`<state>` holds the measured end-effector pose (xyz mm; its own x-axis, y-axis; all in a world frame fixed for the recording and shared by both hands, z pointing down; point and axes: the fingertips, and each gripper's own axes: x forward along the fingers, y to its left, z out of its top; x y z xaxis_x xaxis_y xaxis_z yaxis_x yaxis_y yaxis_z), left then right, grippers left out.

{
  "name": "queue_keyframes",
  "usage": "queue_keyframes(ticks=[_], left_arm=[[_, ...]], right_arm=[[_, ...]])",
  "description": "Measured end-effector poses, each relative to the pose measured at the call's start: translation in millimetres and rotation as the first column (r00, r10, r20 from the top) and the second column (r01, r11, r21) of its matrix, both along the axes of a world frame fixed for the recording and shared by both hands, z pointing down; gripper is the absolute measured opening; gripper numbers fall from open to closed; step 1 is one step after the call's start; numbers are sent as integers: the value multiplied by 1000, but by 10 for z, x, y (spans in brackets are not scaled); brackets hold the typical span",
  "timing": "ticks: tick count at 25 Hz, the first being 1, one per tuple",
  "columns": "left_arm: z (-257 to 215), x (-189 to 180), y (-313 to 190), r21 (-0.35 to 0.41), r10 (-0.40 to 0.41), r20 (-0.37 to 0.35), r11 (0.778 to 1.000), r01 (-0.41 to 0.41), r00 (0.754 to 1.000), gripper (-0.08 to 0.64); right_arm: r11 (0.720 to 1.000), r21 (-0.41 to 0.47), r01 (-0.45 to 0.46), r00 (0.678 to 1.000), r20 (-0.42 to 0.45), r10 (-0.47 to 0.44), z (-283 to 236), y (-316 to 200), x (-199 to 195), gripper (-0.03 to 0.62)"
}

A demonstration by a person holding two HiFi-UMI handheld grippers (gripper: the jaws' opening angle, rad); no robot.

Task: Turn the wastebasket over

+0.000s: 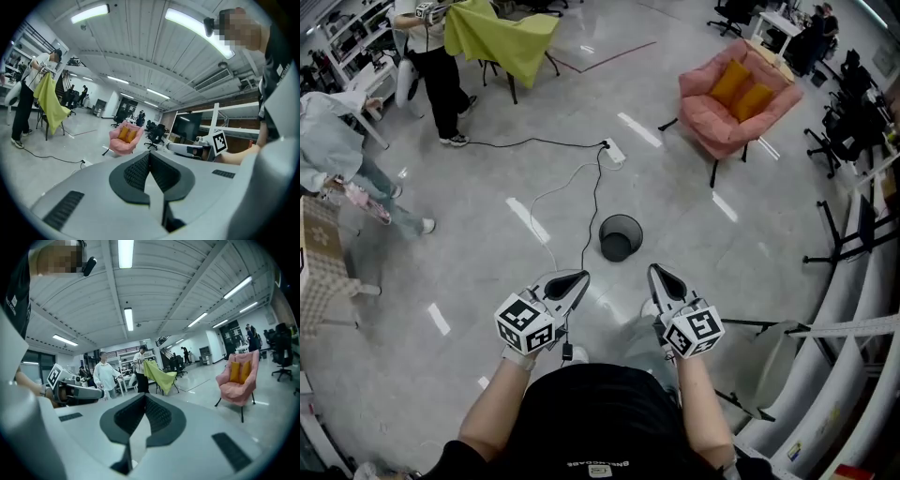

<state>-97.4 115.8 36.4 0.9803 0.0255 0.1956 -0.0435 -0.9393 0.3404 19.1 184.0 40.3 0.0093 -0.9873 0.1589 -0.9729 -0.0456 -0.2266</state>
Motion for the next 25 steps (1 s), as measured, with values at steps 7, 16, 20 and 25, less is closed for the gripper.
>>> queue_keyframes(ticks=[7,16,20,25], left_arm=[[129,551,-302,7,-173,37,985,173,984,14],[320,1274,-601,-12,-420,98,906,423,902,14],[509,1274,-644,-56,-509,132,853,519,851,15],[790,1097,-665,-122,-565,167,801,585,808,15]], right_arm=[[984,-11,177,984,1,-177,166,-401,592,11],[929,-82,361,932,52,-358,497,-851,1499,12],[880,-169,445,895,54,-442,777,-972,1592,14],[814,-298,498,855,15,-518,1260,-1138,1569,26]])
